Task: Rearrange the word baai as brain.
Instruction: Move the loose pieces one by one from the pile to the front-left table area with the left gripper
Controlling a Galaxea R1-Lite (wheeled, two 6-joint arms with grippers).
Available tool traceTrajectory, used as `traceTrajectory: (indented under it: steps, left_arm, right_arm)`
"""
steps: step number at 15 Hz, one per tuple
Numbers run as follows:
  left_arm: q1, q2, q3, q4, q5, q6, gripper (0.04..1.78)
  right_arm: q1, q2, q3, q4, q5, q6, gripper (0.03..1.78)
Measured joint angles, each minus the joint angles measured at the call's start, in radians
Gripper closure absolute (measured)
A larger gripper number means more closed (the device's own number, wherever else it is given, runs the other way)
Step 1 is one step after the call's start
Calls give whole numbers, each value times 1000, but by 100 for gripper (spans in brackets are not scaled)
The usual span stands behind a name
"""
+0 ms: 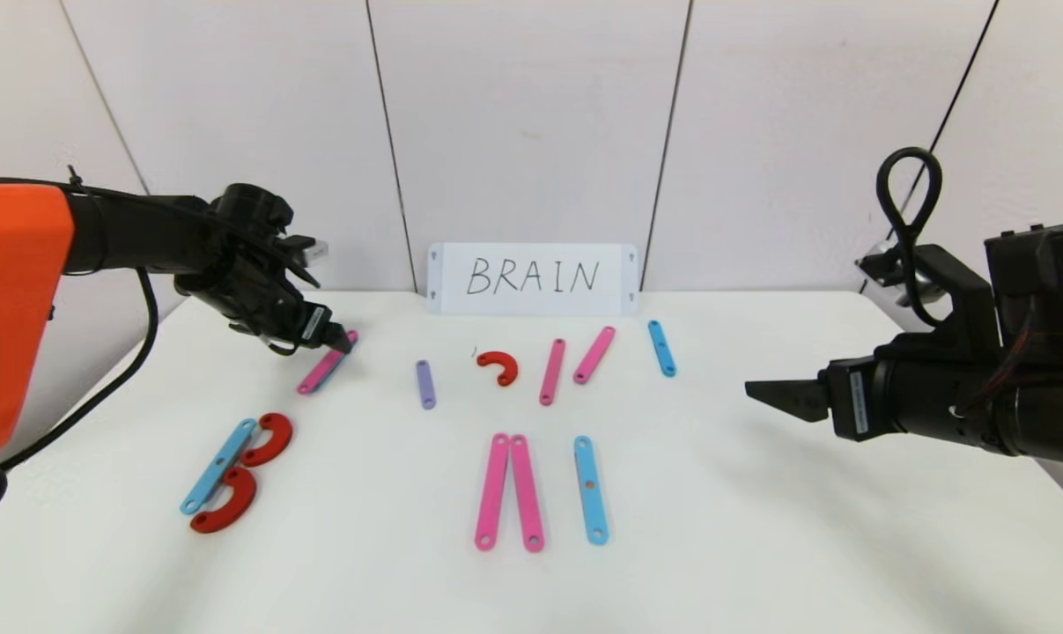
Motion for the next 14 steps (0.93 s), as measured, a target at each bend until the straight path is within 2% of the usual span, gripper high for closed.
traceTrajectory:
  steps: [4,9,12,14]
  left_arm:
    - [16,76,-10,-66,2,-29,8]
    - [18,110,-21,-67,1,-52,13]
    - [18,113,-26,-66,1,-53,39]
    - [18,113,-26,-64,1,-53,70]
  right_arm:
    - [1,5,1,0,0,-1,8]
    - [4,9,1,-1,0,-1,8]
    - [4,9,2,0,0,-2,8]
    - [4,9,3,-1,-1,-2,8]
